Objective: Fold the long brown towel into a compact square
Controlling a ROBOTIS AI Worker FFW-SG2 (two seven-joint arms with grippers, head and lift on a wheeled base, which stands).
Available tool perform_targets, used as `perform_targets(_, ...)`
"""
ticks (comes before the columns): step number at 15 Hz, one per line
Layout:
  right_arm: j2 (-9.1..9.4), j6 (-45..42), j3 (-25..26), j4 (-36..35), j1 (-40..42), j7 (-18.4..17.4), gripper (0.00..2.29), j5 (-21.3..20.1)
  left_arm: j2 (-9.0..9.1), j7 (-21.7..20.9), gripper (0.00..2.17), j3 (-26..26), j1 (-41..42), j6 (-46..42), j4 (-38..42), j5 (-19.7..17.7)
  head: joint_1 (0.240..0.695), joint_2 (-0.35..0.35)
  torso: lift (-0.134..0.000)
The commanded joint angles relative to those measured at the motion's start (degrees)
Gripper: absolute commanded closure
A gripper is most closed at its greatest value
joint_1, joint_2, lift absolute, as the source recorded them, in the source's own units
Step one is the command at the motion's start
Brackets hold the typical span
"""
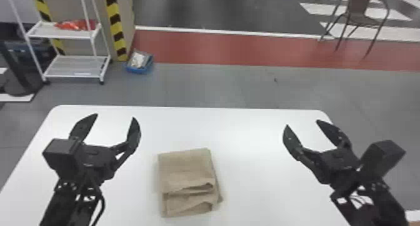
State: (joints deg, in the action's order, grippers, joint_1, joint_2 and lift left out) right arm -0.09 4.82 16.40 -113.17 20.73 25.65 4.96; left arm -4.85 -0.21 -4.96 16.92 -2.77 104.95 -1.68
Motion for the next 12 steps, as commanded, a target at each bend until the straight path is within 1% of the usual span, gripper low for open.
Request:
perform_targets(1, 0.14, -0.8, -0.3, 0.5, -0.3, 0.0, 0.11, 0.0, -0.07, -0.1, 0.12, 0.4, -0.2, 0.1, -0.1, -0.2, 0.695, -0.117, 0.0)
perform_targets(6, 0.14, -1.7, -0.2, 0.8, -0.3, -0.2, 0.11, 0.0, 0.11, -0.1, 0.12, 0.5, -0.6, 0.6, -0.1, -0.3, 0.695, -0.108, 0.0)
perform_targets(8, 0.14, -4.7, -0.9, 1.1, 0.3, -2.4, 0.1, 0.0, 0.11, -0.1, 0.12, 0.5, -0.7, 0.8, -0.1, -0.4, 0.695, -0.109, 0.0)
perform_targets(12, 0.14, -4.9, -0.8, 1.3, 0.3, -2.4, 0.1, 0.0, 0.02, -0.1, 0.12, 0.7, -0.6, 1.0, 0.0, -0.7, 0.695, -0.11, 0.0)
